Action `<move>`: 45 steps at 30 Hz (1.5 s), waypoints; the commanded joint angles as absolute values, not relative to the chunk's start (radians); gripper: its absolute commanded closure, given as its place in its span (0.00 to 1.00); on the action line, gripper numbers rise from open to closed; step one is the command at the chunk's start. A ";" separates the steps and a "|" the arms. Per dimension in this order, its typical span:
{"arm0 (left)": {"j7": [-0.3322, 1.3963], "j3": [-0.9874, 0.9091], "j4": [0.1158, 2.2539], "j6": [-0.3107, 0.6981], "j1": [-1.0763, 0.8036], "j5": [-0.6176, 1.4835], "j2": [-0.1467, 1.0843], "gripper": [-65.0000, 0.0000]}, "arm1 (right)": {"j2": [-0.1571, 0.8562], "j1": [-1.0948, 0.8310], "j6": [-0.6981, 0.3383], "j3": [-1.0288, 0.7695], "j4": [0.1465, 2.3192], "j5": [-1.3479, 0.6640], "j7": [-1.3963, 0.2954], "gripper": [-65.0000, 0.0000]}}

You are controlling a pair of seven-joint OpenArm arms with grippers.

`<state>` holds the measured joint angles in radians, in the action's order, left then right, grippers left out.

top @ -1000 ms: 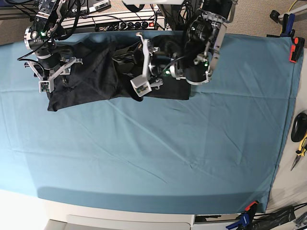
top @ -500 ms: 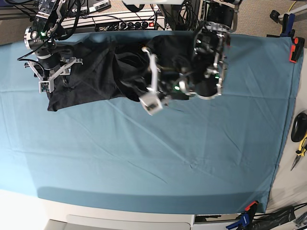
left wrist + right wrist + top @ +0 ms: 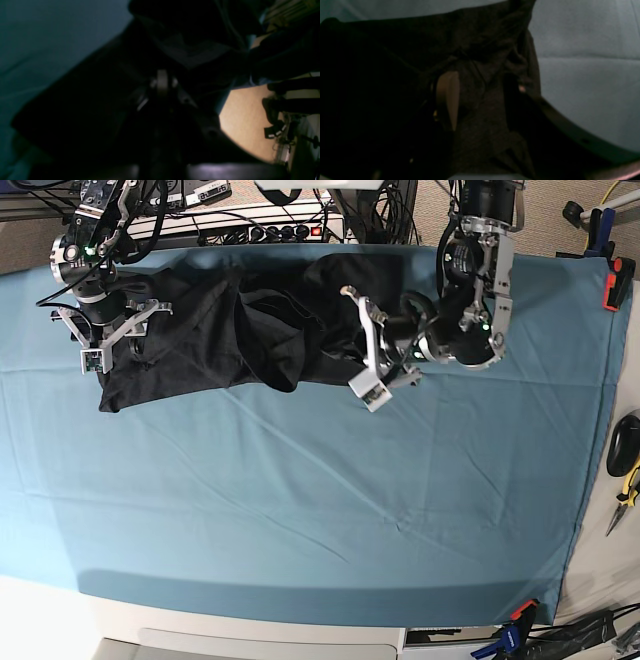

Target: Fold the T-shirt properly

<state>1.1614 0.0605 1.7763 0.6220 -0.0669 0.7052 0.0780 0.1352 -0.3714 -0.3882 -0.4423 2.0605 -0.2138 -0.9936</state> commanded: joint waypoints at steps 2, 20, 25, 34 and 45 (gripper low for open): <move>1.106 0.085 1.794 0.624 -0.062 0.685 0.075 1.00 | 0.147 -0.369 -0.385 -0.446 2.074 -0.221 -0.968 0.55; 0.912 0.275 1.736 0.572 -0.061 0.411 0.056 1.00 | 0.147 -0.368 -0.385 -0.446 2.074 -0.254 -0.968 0.55; 0.881 0.280 1.715 0.555 -0.044 0.411 0.016 1.00 | 0.147 -0.368 -0.385 -0.446 2.074 -0.254 -0.968 0.55; 0.857 0.333 1.714 0.542 -0.007 0.411 -0.073 1.00 | 0.147 -0.368 -0.385 -0.446 2.074 -0.254 -0.967 0.55; 0.825 0.397 1.713 0.614 0.052 0.411 -0.135 1.00 | 0.147 -0.369 -0.385 -0.446 2.074 -0.253 -0.966 0.55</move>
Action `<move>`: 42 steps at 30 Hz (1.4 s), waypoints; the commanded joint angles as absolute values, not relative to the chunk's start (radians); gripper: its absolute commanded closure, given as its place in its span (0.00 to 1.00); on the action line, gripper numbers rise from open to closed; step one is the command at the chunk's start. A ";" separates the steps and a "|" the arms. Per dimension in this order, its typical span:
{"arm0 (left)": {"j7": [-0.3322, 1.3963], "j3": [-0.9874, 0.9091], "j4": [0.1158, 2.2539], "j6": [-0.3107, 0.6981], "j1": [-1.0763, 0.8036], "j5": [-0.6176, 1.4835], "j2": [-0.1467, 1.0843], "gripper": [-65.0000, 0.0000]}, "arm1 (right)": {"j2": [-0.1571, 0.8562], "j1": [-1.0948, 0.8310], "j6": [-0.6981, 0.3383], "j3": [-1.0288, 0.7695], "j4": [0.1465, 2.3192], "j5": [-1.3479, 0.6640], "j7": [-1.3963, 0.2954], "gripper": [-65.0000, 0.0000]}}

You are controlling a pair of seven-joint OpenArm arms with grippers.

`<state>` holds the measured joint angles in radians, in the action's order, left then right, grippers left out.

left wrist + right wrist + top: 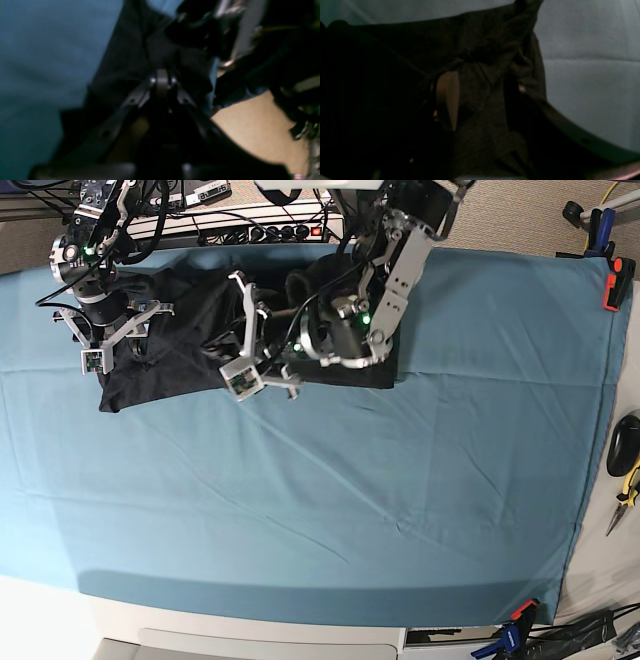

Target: Fold the T-shirt properly

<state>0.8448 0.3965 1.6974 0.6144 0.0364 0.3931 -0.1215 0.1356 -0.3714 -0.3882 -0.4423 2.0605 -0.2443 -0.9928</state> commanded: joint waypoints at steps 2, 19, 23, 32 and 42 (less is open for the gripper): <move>0.866 0.396 1.714 0.610 0.087 0.411 -0.131 1.00 | 0.147 -0.369 -0.386 -0.446 2.074 -0.253 -0.967 0.55; 1.055 0.322 1.756 0.567 0.068 0.442 0.017 1.00 | 0.147 -0.368 -0.385 -0.446 2.074 -0.254 -0.966 0.55; 0.909 0.325 1.740 0.588 0.014 0.404 0.014 1.00 | 0.147 -0.368 -0.385 -0.446 2.074 -0.254 -0.962 0.55; 0.791 0.325 1.601 0.573 0.054 0.331 -0.053 1.00 | 0.147 -0.368 -0.386 -0.446 2.074 -0.254 -0.960 0.55; 0.775 0.325 1.384 0.573 0.159 0.356 -0.157 1.00 | 0.147 -0.368 -0.386 -0.446 2.074 -0.254 -0.951 0.55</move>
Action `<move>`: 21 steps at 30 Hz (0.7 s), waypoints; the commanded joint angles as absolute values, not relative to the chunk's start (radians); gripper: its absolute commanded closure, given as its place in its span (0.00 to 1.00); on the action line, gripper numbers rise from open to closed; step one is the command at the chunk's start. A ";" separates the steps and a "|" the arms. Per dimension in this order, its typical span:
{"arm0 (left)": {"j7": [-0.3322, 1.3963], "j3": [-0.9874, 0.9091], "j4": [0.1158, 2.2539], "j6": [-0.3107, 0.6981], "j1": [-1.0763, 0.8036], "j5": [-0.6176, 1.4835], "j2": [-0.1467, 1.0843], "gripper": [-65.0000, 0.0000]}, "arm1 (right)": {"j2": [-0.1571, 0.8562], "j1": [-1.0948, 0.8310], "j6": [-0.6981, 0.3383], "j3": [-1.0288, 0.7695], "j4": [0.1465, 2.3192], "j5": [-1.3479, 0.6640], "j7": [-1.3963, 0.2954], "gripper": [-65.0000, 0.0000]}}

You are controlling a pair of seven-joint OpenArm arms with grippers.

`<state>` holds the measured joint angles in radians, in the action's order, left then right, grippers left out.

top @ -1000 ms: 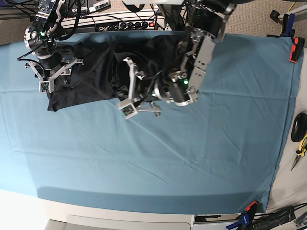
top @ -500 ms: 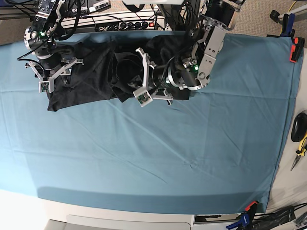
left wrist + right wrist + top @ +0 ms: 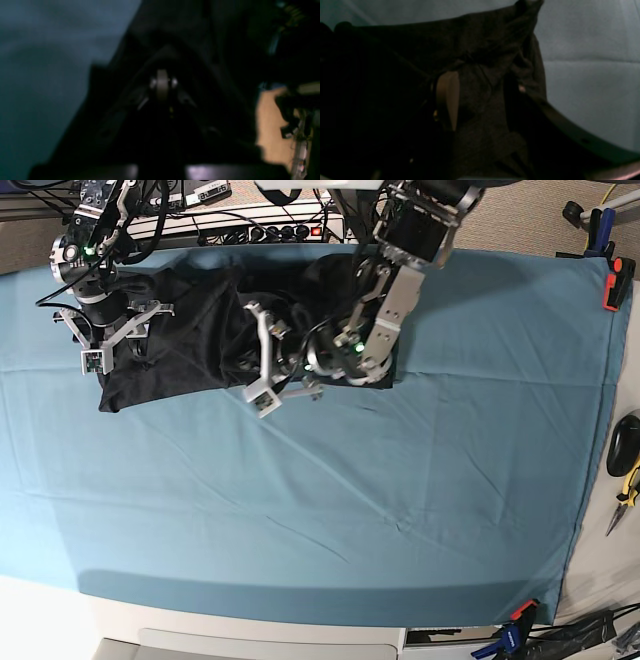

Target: Fold the T-shirt properly

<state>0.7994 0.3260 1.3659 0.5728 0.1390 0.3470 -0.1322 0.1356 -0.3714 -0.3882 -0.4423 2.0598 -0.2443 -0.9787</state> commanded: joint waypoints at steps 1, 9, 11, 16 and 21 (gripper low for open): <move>0.807 0.325 1.387 0.573 0.176 0.378 -0.157 1.00 | 0.147 -0.368 -0.386 -0.446 2.074 -0.254 -0.950 0.55; 1.141 0.324 1.458 0.603 0.311 0.555 -0.157 1.00 | 0.147 -0.368 -0.386 -0.446 2.074 -0.254 -0.948 0.55; 1.230 0.324 1.458 0.603 0.327 0.607 -0.157 0.96 | 0.147 -0.368 -0.386 -0.446 2.074 -0.254 -0.948 0.55; 1.373 0.324 1.458 0.603 0.330 0.756 -0.104 0.87 | 0.147 -0.368 -0.386 -0.446 2.074 -0.254 -0.948 0.55; 1.380 0.324 1.499 0.594 0.324 0.764 0.016 1.00 | 0.147 -0.368 -0.385 -0.446 2.074 -0.254 -0.948 0.55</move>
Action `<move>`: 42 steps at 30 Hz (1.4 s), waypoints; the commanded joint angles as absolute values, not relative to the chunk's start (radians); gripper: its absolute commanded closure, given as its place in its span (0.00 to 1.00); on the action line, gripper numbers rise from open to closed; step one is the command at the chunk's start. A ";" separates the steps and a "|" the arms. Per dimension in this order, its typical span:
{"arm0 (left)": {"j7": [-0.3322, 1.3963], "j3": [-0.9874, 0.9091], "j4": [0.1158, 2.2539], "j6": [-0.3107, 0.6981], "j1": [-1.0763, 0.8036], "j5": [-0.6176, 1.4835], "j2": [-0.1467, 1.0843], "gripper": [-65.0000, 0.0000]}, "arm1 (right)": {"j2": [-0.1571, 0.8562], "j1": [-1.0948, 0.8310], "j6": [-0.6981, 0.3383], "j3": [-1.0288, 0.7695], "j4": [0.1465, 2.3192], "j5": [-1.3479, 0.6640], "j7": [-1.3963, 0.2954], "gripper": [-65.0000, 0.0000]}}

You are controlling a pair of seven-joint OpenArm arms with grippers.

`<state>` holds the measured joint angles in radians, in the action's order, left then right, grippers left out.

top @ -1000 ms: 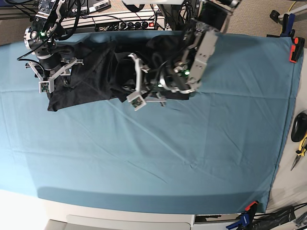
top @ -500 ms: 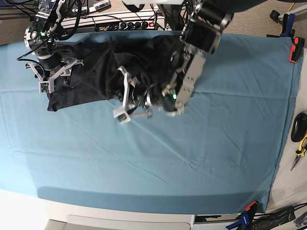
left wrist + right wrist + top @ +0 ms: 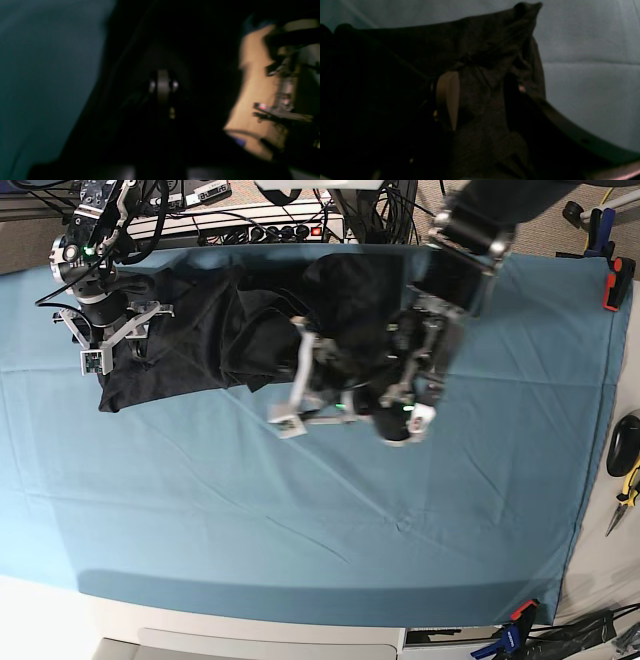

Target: Fold the T-shirt properly

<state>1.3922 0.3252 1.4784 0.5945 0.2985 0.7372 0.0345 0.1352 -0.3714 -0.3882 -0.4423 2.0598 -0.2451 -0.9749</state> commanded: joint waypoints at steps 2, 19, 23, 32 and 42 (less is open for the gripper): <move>1.376 0.314 1.549 0.595 0.309 0.764 0.069 1.00 | 0.147 -0.368 -0.385 -0.446 2.074 -0.254 -0.948 0.55; 1.258 0.015 1.893 0.480 -0.081 0.716 0.140 1.00 | 0.147 -0.369 -0.386 -0.446 2.073 -0.253 -0.949 0.55; 1.230 0.016 1.906 0.467 -0.134 0.698 0.107 1.00 | 0.147 -0.369 -0.386 -0.446 2.073 -0.254 -0.948 0.55; 1.140 0.017 1.873 0.437 -0.150 0.594 0.016 1.00 | 0.147 -0.368 -0.386 -0.446 2.073 -0.254 -0.941 0.55; 1.133 0.090 1.821 0.437 -0.199 0.591 -0.012 1.00 | 0.147 -0.368 -0.386 -0.446 2.073 -0.254 -0.935 0.55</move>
<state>1.1500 0.0860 1.8050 0.4355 -0.2066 0.5686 -0.0017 0.1356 -0.3714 -0.3885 -0.4423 2.0594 -0.2447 -0.9668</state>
